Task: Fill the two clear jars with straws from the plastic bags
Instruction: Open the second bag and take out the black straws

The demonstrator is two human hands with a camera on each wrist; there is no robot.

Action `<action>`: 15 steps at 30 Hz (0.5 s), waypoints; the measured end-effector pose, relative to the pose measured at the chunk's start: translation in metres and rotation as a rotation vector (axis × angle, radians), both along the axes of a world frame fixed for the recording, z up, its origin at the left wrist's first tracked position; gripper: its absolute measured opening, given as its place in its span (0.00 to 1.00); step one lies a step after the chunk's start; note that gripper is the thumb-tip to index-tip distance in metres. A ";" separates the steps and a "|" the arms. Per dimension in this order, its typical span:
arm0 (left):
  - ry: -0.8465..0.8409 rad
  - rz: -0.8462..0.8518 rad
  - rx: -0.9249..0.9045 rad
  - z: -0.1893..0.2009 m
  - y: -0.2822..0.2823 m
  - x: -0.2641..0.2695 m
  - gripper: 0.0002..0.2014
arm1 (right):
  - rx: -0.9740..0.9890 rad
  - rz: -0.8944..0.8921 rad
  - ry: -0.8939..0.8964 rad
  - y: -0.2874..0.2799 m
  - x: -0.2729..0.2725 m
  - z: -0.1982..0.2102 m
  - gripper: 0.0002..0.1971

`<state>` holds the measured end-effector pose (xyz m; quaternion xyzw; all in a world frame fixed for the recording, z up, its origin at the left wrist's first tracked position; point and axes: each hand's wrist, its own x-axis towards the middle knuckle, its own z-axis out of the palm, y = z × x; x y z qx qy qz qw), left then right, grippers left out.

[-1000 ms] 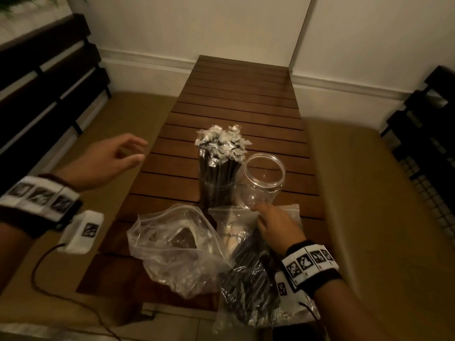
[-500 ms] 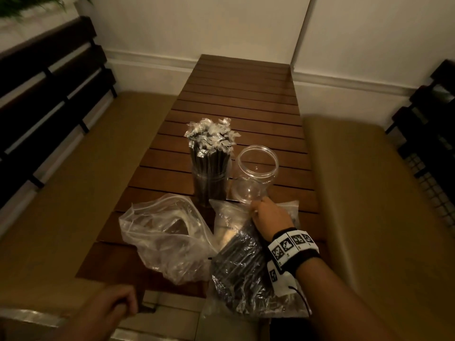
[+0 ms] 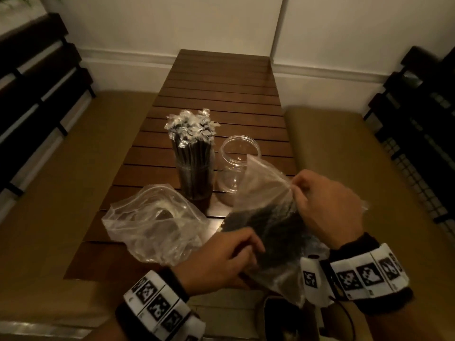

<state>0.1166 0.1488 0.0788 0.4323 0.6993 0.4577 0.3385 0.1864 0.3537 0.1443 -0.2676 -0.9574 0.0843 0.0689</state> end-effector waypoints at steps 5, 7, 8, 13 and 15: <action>-0.066 0.091 0.162 0.030 0.039 -0.002 0.10 | -0.091 0.052 0.116 -0.025 0.018 0.024 0.06; -0.086 0.127 0.186 0.037 0.050 -0.005 0.13 | -0.134 0.071 0.130 -0.039 0.022 0.023 0.09; -0.094 0.147 0.193 0.039 0.052 -0.007 0.15 | -0.168 0.086 0.135 -0.045 0.024 0.021 0.09; -0.080 0.244 0.146 0.035 0.044 -0.019 0.19 | -0.494 0.144 0.132 -0.064 0.035 0.015 0.12; 0.002 0.271 0.106 0.033 0.039 -0.026 0.12 | -0.622 0.191 0.106 -0.067 0.039 0.018 0.14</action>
